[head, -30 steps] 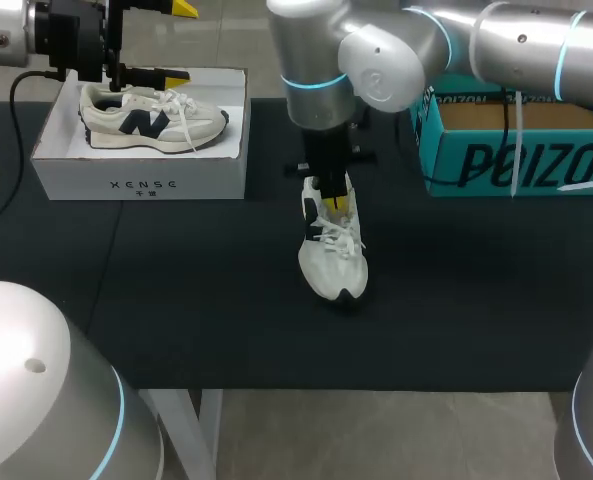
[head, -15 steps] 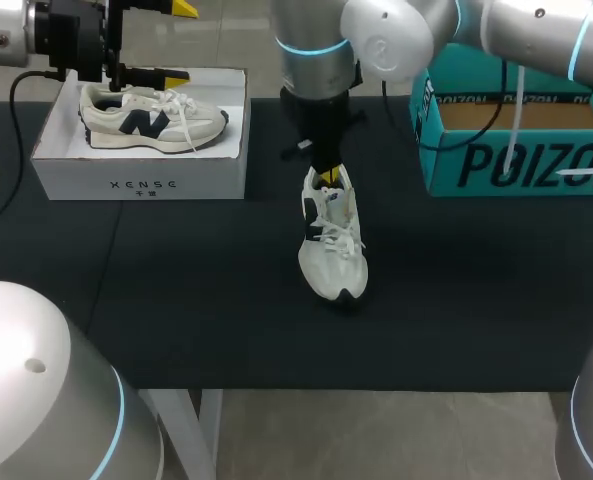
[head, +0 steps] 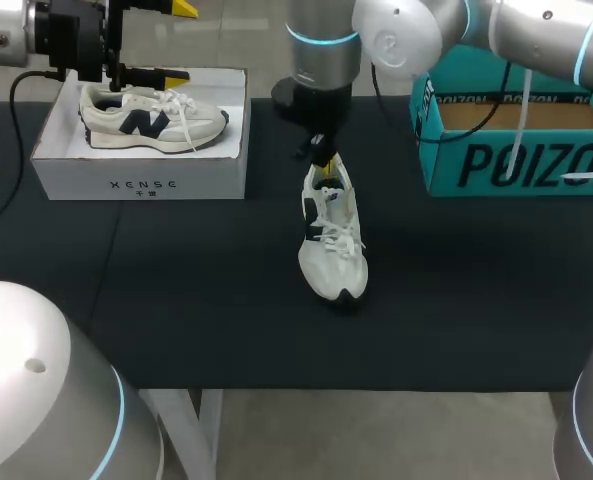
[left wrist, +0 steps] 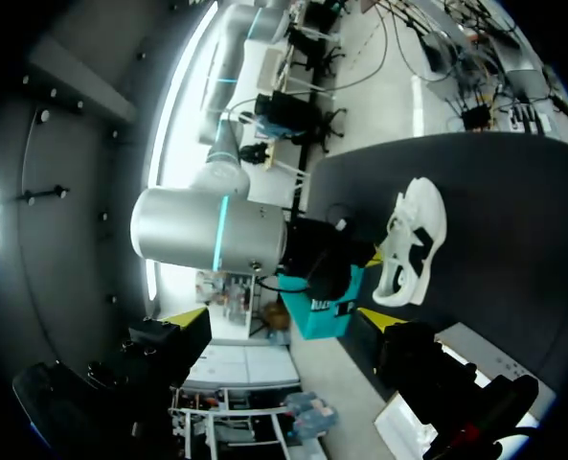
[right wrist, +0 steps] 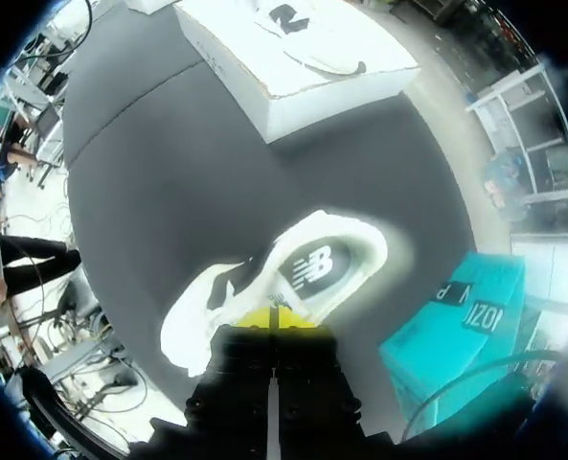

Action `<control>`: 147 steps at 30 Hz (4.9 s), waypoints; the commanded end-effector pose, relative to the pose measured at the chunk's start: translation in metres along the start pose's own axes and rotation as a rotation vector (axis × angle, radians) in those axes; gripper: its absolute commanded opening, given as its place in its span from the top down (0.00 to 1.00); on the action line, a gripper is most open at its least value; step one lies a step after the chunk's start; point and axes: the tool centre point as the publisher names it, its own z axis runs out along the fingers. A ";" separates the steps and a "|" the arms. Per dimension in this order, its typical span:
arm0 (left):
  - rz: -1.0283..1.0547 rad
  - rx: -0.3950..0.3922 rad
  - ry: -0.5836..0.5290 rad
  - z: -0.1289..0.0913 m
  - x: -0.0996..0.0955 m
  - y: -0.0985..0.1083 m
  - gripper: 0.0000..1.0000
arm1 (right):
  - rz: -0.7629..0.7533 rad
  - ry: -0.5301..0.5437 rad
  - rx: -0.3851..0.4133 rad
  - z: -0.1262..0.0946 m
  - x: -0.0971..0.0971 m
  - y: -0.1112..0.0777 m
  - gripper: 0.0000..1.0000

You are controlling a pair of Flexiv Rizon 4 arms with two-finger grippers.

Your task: Take the shoe out of the shoebox, open the shoe tongue, remove and reinsert the insole, then place the shoe into the shoebox

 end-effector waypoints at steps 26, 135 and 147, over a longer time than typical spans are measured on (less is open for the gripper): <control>0.001 0.001 0.004 0.000 0.000 0.001 0.00 | -0.385 -0.075 -0.026 0.020 -0.074 0.025 0.66; 0.001 0.001 0.004 0.000 0.000 0.001 0.00 | -0.047 0.010 0.048 -0.137 -0.064 -0.054 1.00; 0.001 0.001 0.004 0.000 0.000 0.001 0.00 | 0.312 -0.024 0.071 -0.169 -0.157 -0.068 1.00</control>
